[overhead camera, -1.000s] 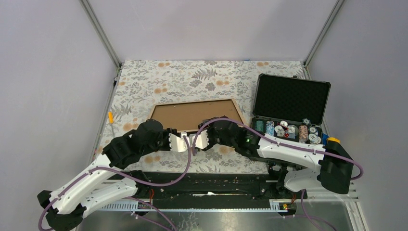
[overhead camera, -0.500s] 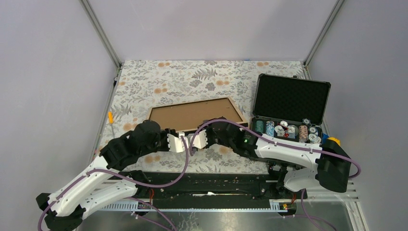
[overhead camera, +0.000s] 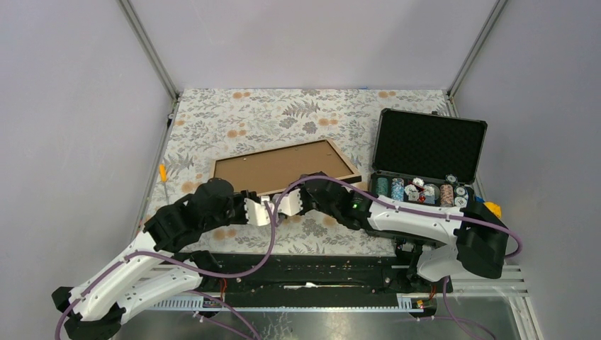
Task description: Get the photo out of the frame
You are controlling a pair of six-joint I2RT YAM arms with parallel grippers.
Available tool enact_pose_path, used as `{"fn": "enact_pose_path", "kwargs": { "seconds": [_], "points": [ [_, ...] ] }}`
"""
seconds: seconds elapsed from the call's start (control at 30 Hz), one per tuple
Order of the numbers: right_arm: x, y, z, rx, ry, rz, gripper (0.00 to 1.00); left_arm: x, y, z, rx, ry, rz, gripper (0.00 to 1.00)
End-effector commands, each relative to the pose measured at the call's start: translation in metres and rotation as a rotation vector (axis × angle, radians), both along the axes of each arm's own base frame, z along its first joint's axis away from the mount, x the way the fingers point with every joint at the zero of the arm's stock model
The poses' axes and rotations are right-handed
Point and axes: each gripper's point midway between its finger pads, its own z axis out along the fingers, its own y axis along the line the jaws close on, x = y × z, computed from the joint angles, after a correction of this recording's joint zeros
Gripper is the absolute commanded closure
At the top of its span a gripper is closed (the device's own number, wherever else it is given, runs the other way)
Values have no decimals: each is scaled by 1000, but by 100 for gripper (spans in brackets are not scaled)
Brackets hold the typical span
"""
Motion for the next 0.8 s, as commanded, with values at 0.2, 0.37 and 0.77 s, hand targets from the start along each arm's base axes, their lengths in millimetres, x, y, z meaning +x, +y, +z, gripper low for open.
{"fn": "enact_pose_path", "kwargs": {
  "seconds": [0.2,0.37,0.77],
  "points": [
    [20,-10,0,-38,-82,-102,76,-9,-15,34,-109,-40,-85,100],
    [21,-11,13,-24,-57,-138,100,-20,-18,48,-166,21,-82,76],
    [10,-21,20,-71,87,-178,100,-7,13,168,-400,-169,134,1]
  ]
}}
